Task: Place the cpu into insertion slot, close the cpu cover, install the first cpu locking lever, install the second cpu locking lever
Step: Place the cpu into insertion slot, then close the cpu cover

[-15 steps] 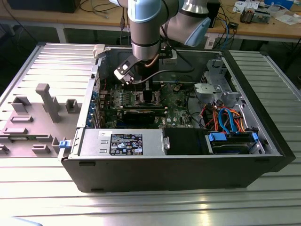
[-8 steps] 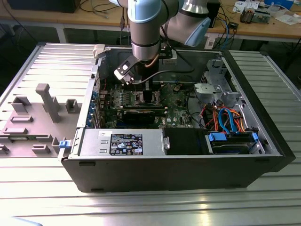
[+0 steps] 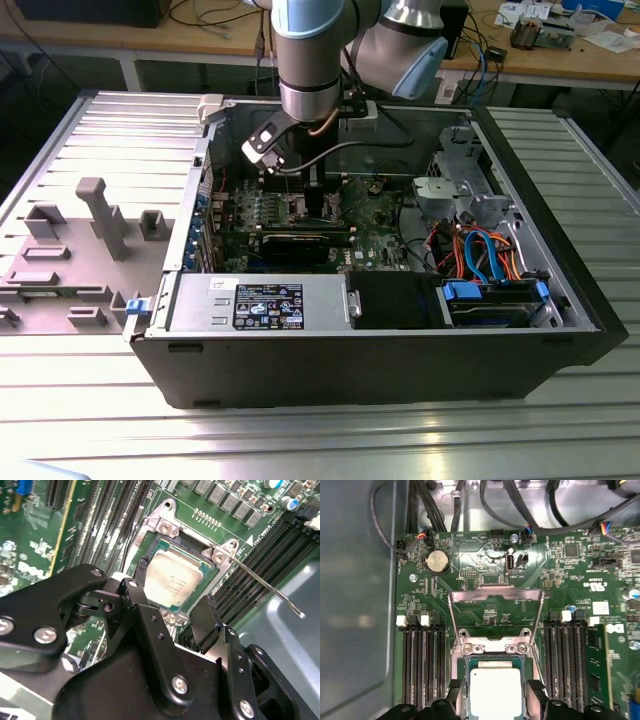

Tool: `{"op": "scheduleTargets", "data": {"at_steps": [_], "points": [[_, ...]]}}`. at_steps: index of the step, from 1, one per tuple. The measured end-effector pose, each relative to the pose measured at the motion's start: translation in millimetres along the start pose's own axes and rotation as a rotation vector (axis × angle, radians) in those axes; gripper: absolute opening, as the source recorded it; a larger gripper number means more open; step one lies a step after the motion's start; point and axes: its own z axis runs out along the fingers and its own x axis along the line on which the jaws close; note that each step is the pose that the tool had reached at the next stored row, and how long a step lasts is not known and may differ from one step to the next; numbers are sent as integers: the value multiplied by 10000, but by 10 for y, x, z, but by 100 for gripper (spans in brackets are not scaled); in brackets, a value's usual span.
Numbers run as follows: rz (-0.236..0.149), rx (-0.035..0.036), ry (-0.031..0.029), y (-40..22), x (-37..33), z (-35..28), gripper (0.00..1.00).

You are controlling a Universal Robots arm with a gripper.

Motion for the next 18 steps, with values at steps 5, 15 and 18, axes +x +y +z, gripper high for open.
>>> {"op": "scheduleTargets", "data": {"at_steps": [5, 15, 18], "points": [[-4, 3, -37, 5, 1, -61, 35], [-3, 24, -37, 6, 1, -68, 11], [-2, 37, -38, 6, 1, -73, 11]]}}
